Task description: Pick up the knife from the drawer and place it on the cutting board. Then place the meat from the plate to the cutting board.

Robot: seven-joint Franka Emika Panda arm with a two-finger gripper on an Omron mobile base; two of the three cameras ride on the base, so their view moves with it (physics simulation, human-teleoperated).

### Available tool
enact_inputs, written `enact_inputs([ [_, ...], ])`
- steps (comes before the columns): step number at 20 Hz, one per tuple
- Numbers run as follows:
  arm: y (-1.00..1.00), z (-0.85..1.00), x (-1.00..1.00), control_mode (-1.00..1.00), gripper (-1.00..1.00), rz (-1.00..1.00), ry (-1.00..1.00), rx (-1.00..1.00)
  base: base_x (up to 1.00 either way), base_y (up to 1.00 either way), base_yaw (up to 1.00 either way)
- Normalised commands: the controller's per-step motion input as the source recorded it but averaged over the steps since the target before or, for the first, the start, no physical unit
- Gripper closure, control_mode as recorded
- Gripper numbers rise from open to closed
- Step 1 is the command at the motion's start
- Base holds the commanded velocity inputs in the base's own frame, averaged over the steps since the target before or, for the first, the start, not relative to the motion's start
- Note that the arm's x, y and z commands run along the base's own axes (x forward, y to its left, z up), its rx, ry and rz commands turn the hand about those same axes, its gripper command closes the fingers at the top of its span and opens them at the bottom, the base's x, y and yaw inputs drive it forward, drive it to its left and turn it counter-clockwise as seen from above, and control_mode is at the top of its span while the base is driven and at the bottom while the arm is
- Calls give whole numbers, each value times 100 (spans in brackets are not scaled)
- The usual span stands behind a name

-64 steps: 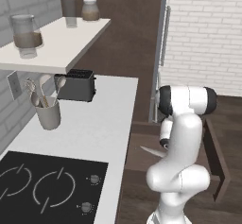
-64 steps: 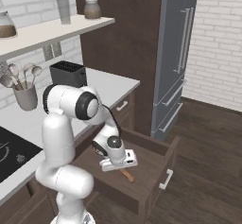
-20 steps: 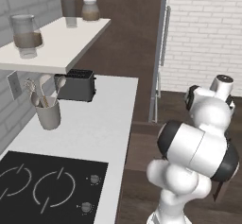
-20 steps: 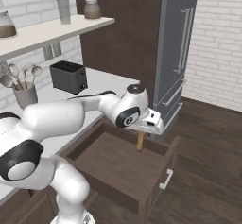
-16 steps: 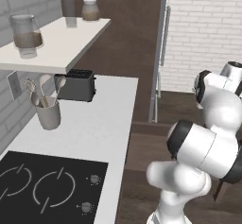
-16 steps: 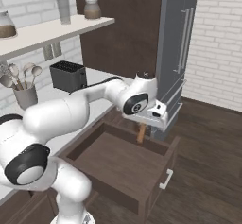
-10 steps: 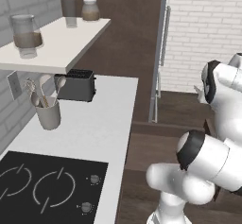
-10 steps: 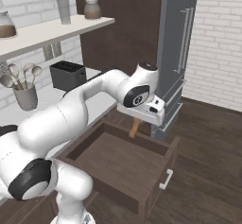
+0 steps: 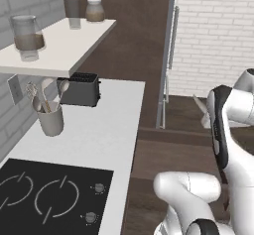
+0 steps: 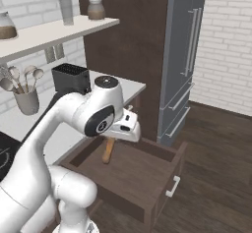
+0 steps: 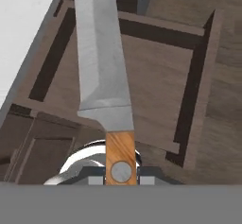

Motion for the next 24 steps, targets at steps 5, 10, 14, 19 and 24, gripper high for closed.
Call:
enact_inputs([
  [5,75,27,-72,-100,100,31,1,-24,0,0,0],
  [10,26,2,-56,-100,100,35,0,-14,0,0,0],
  [14,-1,-4,-7,-100,100,19,0,0,0,0,0],
  [19,0,0,0,-100,100,0,0,0,0,0,0],
  [24,0,0,0,-100,100,0,0,0,0,0,0],
])
